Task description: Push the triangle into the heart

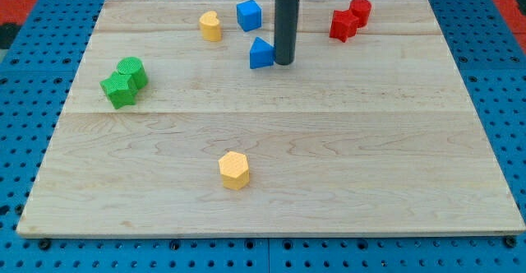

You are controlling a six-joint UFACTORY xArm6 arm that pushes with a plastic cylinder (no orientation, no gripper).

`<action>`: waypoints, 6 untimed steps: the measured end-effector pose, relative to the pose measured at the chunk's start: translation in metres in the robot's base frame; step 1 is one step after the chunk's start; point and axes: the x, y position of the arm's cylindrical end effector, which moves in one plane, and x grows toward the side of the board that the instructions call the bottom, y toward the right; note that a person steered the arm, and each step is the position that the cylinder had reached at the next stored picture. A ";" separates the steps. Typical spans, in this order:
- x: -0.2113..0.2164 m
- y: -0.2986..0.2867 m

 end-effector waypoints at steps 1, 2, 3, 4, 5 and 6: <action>-0.005 -0.017; 0.017 -0.025; -0.010 -0.054; -0.038 -0.065; -0.050 -0.072; -0.053 -0.073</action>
